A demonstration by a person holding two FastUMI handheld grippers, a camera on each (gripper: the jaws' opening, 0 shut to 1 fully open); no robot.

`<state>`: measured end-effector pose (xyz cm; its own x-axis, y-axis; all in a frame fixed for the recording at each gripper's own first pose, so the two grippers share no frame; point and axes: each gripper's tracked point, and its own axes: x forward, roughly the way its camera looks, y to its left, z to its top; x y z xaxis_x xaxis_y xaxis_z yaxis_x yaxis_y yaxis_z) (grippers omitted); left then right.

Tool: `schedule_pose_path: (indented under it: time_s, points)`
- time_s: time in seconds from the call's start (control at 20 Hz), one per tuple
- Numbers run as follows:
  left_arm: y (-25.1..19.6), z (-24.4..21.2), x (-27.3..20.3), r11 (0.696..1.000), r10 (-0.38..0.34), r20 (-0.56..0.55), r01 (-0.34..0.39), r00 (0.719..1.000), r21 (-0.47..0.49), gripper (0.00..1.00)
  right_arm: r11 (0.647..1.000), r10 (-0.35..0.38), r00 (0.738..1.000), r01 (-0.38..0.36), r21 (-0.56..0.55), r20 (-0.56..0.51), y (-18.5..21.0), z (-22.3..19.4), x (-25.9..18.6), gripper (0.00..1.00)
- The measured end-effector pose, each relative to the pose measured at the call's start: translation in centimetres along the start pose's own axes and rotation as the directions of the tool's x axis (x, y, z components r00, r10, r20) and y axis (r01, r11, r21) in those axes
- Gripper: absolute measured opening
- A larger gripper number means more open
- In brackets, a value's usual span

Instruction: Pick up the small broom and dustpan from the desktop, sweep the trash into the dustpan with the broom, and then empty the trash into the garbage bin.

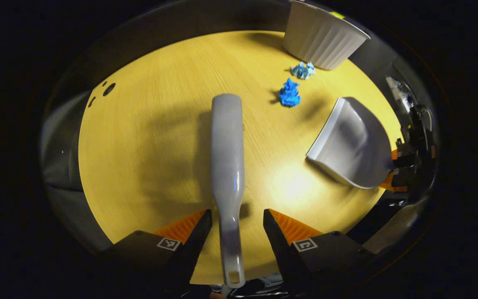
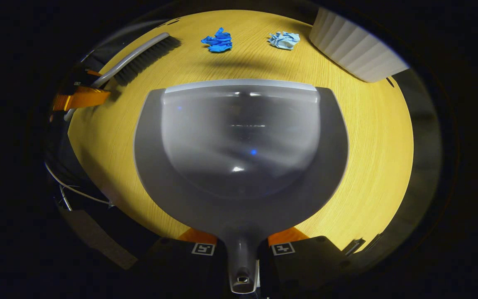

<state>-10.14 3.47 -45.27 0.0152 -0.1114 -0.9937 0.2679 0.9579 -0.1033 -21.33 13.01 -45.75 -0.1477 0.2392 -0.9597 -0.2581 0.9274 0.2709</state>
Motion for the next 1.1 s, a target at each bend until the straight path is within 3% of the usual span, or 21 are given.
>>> schedule_pose_path:
  time_s: [0.15, 0.2, 0.3, 0.45, 0.65, 0.75, 0.9, 1.1]
  points:
    - [0.4, -0.3, 1.1, 0.999, 0.038, -0.024, -0.038, 0.999, 0.033, 0.77, 1.0, 0.002, 1.0, -0.002, -0.005, -0.009, 0.0, 0.1, 0.0, 0.34]
    - [0.6, -0.1, 1.3, 0.998, 0.056, -0.021, -0.055, 0.998, 0.042, 0.7, 1.0, 0.003, 1.0, -0.003, -0.006, -0.007, 0.0, 0.1, 0.0, 0.34]
    - [0.9, -0.2, 2.0, 0.996, 0.076, -0.03, -0.075, 0.997, 0.045, 0.45, 1.0, 0.005, 1.0, -0.005, -0.007, -0.007, 0.0, 0.1, 0.0, 0.34]
    - [0.8, -0.2, 1.7, 0.997, 0.067, -0.031, -0.065, 0.997, 0.05, 0.28, 1.0, 0.007, 1.0, -0.007, -0.012, -0.006, 0.0, 0.2, -0.1, 0.34]
    - [0.7, -0.3, 1.9, 0.996, 0.029, -0.042, -0.025, 0.999, 0.087, 0.3, 1.0, 0.009, 1.0, -0.009, -0.013, -0.005, 0.0, 0.3, -0.1, 0.34]
    - [0.5, 0.8, 2.0, 0.993, -0.002, -0.03, 0.006, 1.0, 0.115, 0.26, 1.0, 0.01, 1.0, -0.01, -0.011, -0.003, 0.0, 0.3, -0.1, 0.34]
    - [0.1, 4.6, 1.7, 0.993, -0.037, -0.006, 0.037, 0.999, 0.115, 0.27, 1.0, 0.009, 1.0, -0.009, -0.007, -0.002, 0.0, 0.2, -0.2, 0.34]
    - [0.0, 10.5, 2.4, 0.972, -0.004, 0.038, -0.005, 0.999, 0.235, 0.23, 1.0, 0.01, 1.0, -0.01, -0.003, -0.008, 0.0, 0.2, -0.2, 0.34]
